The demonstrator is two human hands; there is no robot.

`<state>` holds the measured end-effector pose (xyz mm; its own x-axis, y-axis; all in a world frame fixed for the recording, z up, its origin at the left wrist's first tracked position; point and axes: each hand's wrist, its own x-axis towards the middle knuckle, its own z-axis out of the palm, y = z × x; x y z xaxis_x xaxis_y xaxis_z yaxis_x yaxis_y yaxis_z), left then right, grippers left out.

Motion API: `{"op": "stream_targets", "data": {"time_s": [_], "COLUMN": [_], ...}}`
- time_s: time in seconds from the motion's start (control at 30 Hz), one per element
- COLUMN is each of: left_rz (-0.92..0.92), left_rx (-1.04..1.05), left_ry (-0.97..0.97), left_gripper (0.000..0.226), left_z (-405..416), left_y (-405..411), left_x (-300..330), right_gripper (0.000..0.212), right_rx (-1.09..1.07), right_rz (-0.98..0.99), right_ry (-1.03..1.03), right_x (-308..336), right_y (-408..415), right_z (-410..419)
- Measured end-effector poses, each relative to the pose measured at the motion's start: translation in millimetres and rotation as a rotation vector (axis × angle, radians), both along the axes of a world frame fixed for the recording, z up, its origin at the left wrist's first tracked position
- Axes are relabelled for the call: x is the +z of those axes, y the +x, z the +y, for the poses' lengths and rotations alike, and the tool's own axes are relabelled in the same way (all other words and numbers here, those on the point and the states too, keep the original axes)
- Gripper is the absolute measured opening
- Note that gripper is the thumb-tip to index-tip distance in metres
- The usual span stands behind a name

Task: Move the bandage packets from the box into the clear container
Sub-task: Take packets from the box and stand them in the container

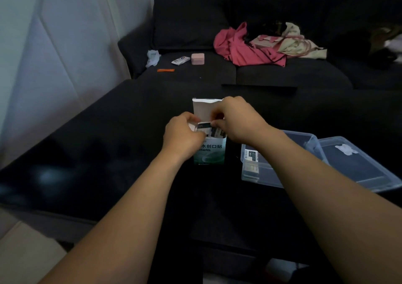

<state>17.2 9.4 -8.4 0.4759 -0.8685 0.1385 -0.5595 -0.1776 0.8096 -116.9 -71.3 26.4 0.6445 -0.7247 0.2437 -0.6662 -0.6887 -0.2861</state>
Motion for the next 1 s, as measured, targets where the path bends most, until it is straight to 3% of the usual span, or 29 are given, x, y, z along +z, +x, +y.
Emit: {"op": "stream_targets", "data": {"time_s": [0.1, 0.27, 0.37, 0.87, 1.0], "left_rz": [0.002, -0.053, -0.099, -0.301, -0.22], "left_rx": [-0.014, -0.042, -0.051, 0.007, 0.035], "left_ry": [-0.01, -0.017, -0.044, -0.373, -0.488], "left_gripper": [0.029, 0.013, 0.044, 0.025, 0.023], "left_z": [0, -2, -2, -1, -4], "left_y": [-1, 1, 0, -15, -18], "left_x": [0, -3, -2, 10, 12], "right_gripper": [0.006, 0.008, 0.008, 0.009, 0.017], "right_rx": [-0.014, 0.001, 0.01, 0.054, 0.029], "right_rz": [-0.006, -0.002, -0.04, -0.648, -0.76], "right_ry": [-0.079, -0.161, -0.143, 0.238, 0.42], "right_x": [6, 15, 18, 31, 32], "right_y": [-5, -11, -15, -36, -48], "right_z": [3, 8, 9, 12, 11]}}
